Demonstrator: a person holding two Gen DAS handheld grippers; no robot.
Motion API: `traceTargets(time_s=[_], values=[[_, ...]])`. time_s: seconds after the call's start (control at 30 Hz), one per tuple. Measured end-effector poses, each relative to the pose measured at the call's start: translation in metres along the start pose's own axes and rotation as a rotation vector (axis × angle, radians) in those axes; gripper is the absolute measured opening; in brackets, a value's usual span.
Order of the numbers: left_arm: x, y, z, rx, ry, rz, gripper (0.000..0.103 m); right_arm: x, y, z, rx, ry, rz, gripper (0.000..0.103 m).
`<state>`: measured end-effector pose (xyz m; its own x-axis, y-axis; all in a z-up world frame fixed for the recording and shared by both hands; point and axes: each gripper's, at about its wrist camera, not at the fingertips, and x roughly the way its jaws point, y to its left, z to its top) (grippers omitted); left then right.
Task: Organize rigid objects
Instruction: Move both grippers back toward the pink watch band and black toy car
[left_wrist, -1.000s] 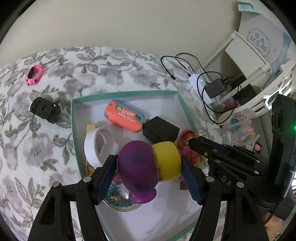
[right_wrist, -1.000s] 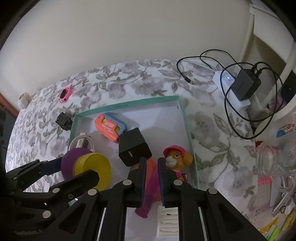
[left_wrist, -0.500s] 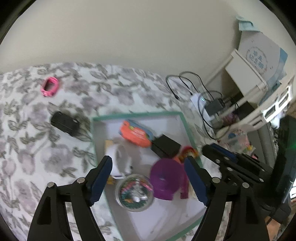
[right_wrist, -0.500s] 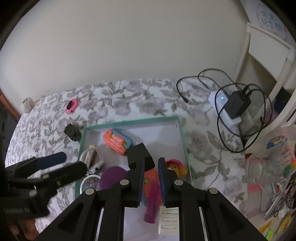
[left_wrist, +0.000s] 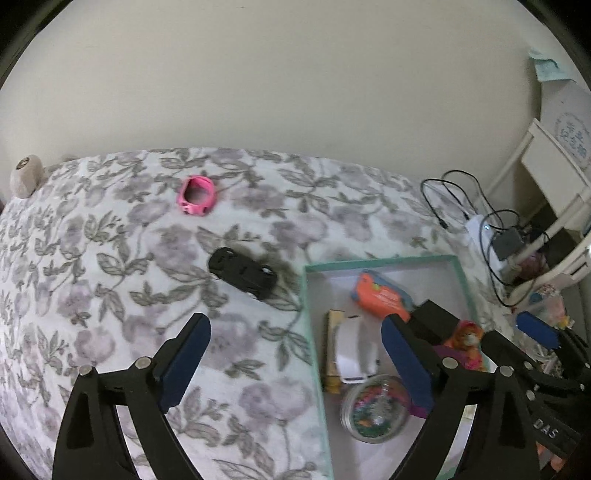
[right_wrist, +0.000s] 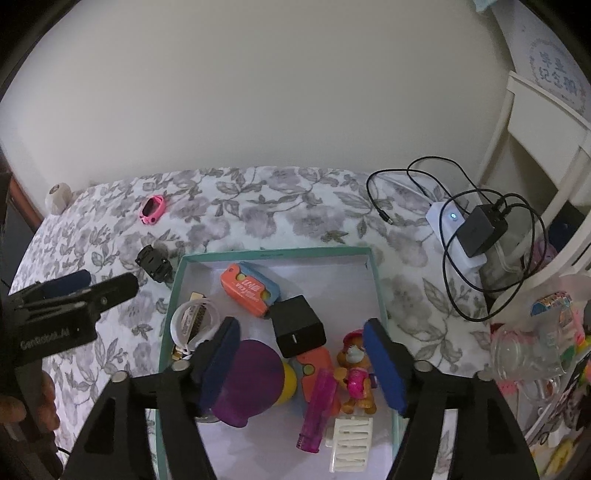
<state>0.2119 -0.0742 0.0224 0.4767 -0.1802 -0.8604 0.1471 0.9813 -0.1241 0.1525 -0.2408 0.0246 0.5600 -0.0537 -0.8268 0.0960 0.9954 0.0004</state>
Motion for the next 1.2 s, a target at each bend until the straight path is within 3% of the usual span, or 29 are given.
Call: traceTargets(time_s=[0.33,0.87,1.2], values=[[-0.005,0.034,0.005,-0.088,-0.032,0.035,0.1,0.002,0.013,0.001,-0.046,-0.023,-0.004,0.102],[-0.027,0.13,0.008,-0.252,-0.131,0.134,0.1,0.007,0.059,0.006,-0.108,-0.085,0.048,0.103],[-0.028,0.189,-0.002,-0.402,-0.125,0.117,0.1,0.028,0.11,0.004,-0.196,-0.081,0.062,0.103]])
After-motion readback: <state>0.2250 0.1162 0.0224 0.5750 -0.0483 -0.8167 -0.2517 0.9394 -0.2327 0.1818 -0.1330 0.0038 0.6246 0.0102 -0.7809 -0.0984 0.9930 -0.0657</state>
